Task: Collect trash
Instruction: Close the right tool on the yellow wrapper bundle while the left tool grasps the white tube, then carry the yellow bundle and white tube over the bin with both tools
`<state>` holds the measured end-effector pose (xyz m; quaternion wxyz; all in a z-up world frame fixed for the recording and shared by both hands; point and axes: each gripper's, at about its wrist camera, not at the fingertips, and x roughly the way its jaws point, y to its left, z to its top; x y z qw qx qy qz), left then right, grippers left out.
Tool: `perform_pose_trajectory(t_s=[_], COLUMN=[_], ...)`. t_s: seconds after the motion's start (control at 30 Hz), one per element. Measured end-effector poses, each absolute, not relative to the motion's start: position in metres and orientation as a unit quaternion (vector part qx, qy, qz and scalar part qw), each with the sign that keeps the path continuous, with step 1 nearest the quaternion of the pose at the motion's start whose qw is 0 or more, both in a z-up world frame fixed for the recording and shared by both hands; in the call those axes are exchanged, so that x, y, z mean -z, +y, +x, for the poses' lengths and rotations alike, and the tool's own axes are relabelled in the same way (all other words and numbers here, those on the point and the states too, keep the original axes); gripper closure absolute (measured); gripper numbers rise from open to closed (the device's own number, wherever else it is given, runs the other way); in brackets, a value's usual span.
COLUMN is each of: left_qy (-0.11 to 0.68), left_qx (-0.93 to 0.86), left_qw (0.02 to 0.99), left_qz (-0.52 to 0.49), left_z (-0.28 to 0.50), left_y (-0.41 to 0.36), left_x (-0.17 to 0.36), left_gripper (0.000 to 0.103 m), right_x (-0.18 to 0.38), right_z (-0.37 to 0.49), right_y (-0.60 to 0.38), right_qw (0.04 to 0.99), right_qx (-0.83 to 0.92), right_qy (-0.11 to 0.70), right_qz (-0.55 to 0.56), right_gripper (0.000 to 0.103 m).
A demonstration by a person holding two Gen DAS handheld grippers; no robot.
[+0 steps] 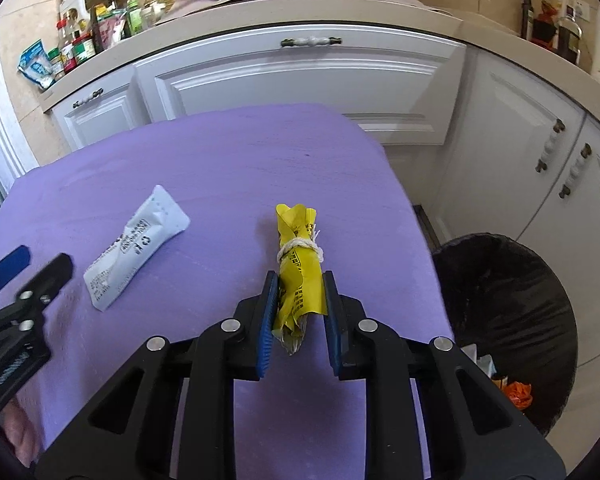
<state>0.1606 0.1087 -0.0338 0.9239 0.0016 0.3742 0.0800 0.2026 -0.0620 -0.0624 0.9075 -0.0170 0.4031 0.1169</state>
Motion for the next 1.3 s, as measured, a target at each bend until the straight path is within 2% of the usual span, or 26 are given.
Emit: perform_pose_trajectory(t_s=[0.3, 0.33, 0.4, 0.47, 0.57, 0.6, 0.67, 0.7, 1.3], left_qy=[0.421, 0.424, 0.432, 0.433, 0.427, 0.425, 0.425, 0.427, 0.391], left_qx=[-0.043, -0.04, -0.036, -0.031, -0.033, -0.034, -0.034, -0.034, -0.045], left_qw=[0.906, 0.905, 0.901, 0.901, 0.904, 0.904, 0.904, 0.904, 0.919], left_qz=[0.009, 0.007, 0.001, -0.006, -0.005, -0.002, 0.005, 0.005, -0.007], left_z=[0.186, 0.188, 0.19, 0.19, 0.188, 0.187, 0.188, 0.187, 0.153], left_y=[0.092, 0.091, 0.092, 0.093, 0.093, 0.092, 0.091, 0.091, 0.084], left_x=[0.056, 0.056, 0.059, 0.06, 0.058, 0.058, 0.057, 0.058, 0.032], left_gripper=[0.033, 0.04, 0.049, 0.051, 0.063, 0.07, 0.091, 0.097, 0.099], right_x=[0.064, 0.065, 0.066, 0.067, 0.066, 0.066, 0.066, 0.066, 0.048], right_z=[0.207, 0.207, 0.207, 0.207, 0.206, 0.206, 0.205, 0.204, 0.17], right_y=[-0.081, -0.081, -0.081, -0.081, -0.081, -0.081, -0.08, -0.08, -0.089], right_qw=[0.906, 0.905, 0.904, 0.904, 0.903, 0.903, 0.904, 0.904, 0.917], right_qx=[-0.121, -0.123, -0.126, -0.129, -0.133, -0.134, -0.136, -0.136, -0.138], right_qy=[0.405, 0.406, 0.408, 0.408, 0.408, 0.407, 0.406, 0.406, 0.375], right_qz=[0.002, 0.003, 0.003, 0.003, 0.003, 0.004, 0.003, 0.003, 0.004], right_gripper=[0.082, 0.082, 0.082, 0.082, 0.082, 0.082, 0.082, 0.082, 0.082])
